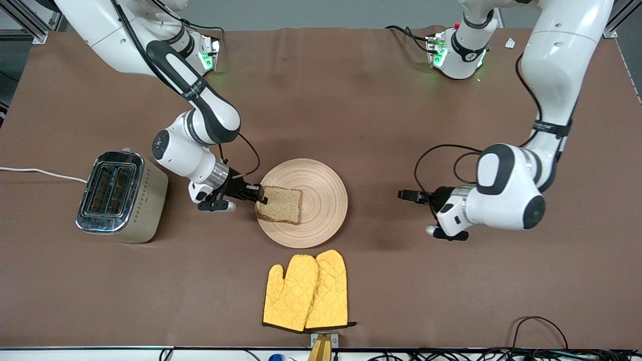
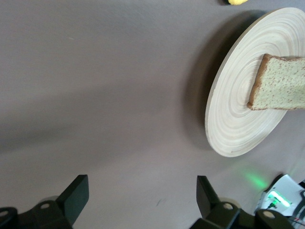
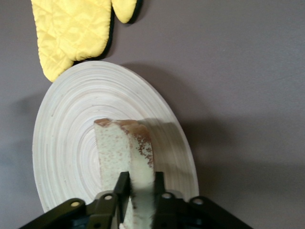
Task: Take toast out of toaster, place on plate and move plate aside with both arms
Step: 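Lower the toast onto the plate while the left gripper approaches the rim, then release the toast and withdraw the right gripper while the left grips the rim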
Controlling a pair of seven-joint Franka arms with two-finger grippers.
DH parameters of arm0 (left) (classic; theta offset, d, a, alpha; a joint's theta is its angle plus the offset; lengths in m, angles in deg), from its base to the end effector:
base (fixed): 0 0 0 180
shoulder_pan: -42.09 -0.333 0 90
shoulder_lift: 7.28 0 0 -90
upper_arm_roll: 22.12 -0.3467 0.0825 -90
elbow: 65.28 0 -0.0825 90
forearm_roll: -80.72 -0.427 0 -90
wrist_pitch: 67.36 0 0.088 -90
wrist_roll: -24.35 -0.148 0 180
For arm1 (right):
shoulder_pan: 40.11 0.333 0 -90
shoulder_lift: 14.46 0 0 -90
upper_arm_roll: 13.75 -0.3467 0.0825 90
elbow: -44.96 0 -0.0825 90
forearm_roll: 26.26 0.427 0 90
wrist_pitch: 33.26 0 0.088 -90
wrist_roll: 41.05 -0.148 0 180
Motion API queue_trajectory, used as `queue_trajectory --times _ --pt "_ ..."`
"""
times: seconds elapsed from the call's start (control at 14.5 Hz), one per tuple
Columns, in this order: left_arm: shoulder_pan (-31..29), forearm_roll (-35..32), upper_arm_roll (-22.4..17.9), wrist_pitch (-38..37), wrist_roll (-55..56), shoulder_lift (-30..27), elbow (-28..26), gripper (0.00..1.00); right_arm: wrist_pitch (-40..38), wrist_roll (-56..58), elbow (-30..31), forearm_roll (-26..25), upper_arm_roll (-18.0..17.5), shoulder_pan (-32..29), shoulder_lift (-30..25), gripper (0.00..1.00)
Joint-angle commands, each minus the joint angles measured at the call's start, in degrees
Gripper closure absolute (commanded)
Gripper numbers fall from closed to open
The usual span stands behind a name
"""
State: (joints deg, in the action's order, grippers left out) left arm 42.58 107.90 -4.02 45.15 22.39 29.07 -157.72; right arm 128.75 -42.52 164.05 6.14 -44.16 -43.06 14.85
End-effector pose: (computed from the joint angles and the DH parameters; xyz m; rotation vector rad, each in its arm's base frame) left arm 0.6669 -0.2513 0.2299 2.5440 -0.0986 -0.4550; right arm 0.5965 0.2852 0.1875 -2.6015 0.2113 -0.1459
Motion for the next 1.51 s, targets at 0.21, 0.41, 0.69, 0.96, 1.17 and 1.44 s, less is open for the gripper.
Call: queue_trajectory --times 0.21,0.41,0.69,0.96,1.17,1.44 --pt "-0.3 10.2 4.6 13.9 -9.5 2.7 -6.9 0.05 2.3 1.6 1.0 1.4 -0.7 -0.2 -0.2 0.0" --pt "0.8 13.4 6.8 18.5 -10.7 3.7 -7.1 0.08 2.0 1.7 1.1 1.4 -0.6 -0.5 -1.2 0.0" --pt "1.9 15.6 9.2 25.0 -13.8 6.4 -8.2 0.1 -1.2 1.9 1.4 1.3 4.8 -0.5 -7.1 0.0" --pt "3.5 18.0 9.3 26.5 -18.2 7.9 -8.4 0.26 -11.8 10.3 0.0 1.3 15.0 -0.7 -13.0 0.0" --pt "5.0 22.5 9.4 28.7 -20.8 8.9 -8.4 0.26 -27.2 12.9 -5.7 0.6 23.9 -0.4 -17.3 0.0" --pt "5.8 28.7 9.4 31.4 -26.9 12.1 -7.9 0.38 -37.6 12.6 -8.6 -5.9 30.5 0.0 -23.6 0.0"
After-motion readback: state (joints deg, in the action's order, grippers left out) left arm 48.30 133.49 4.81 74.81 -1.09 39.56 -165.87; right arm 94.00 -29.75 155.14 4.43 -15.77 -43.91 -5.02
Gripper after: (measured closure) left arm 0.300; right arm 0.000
